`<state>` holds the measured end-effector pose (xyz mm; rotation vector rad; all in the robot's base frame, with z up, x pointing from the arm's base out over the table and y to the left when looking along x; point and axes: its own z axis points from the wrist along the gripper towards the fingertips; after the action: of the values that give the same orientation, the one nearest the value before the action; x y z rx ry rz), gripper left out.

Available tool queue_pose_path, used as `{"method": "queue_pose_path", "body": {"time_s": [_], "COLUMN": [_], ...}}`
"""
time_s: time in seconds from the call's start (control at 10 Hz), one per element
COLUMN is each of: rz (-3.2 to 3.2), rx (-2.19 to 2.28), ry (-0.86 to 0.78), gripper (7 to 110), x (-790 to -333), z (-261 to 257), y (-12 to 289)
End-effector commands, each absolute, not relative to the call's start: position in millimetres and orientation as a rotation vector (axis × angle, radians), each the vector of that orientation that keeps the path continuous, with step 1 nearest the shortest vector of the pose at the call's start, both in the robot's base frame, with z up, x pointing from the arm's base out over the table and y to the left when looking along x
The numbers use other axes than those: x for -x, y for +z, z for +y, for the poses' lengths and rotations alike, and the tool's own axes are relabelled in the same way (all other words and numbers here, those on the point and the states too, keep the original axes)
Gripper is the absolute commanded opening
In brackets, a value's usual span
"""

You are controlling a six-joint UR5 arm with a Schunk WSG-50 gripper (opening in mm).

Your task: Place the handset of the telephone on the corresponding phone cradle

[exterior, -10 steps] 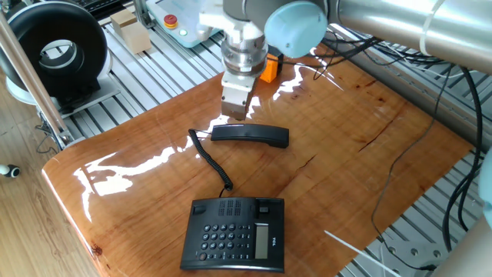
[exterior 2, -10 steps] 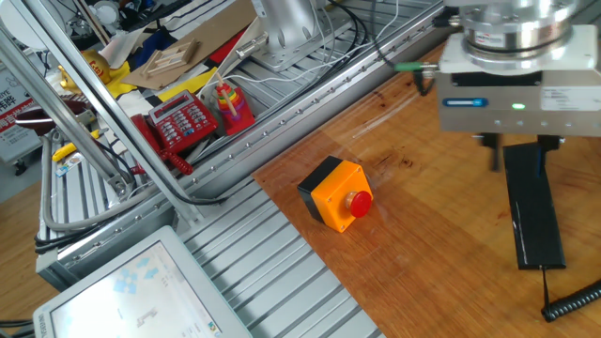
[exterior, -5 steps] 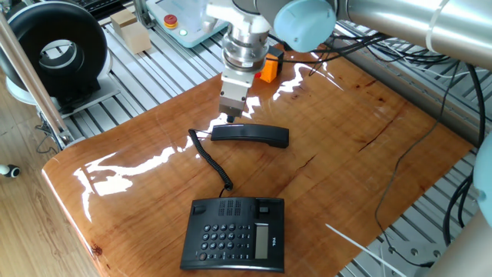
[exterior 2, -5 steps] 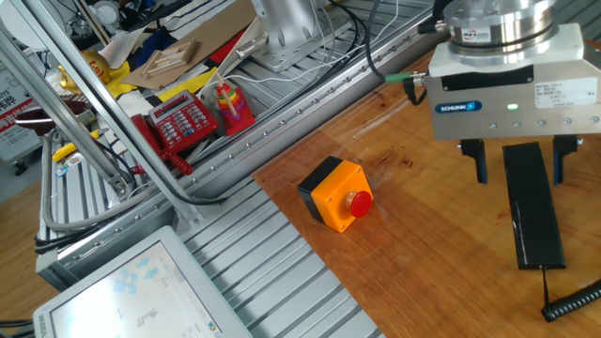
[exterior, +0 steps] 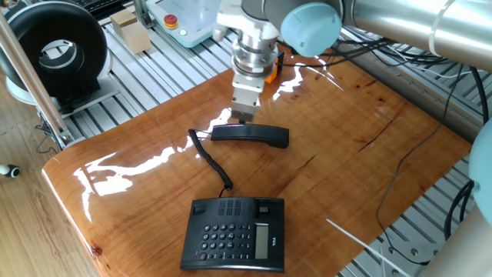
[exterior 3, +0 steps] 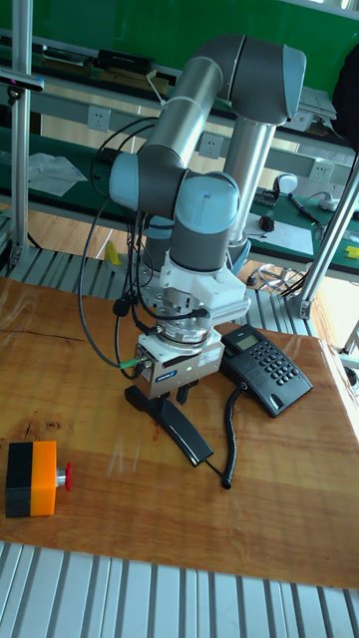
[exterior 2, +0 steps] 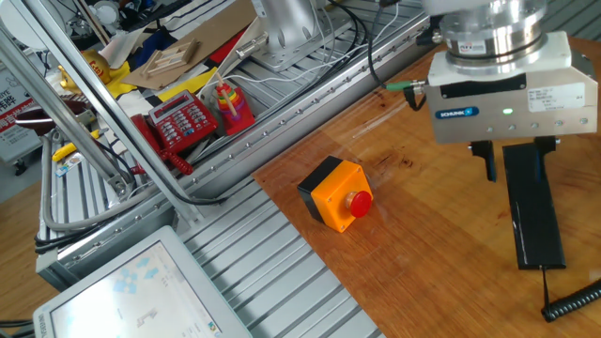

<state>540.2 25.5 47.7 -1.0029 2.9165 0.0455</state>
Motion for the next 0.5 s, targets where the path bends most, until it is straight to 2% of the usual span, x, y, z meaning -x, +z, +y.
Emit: {"method": "queue_pose_path", "body": {"time_s": [0.0, 0.1, 0.4], "rz": [2.975, 2.989, 2.998], "rx": [0.974, 0.961, 0.969], "ry": [0.013, -0.020, -0.002], "gripper": [44, 66, 66], "x": [-529.4, -529.2, -526.2], "z": [20.7, 16.2, 18.8], "y": [40.8, 41.4, 37.0]}}
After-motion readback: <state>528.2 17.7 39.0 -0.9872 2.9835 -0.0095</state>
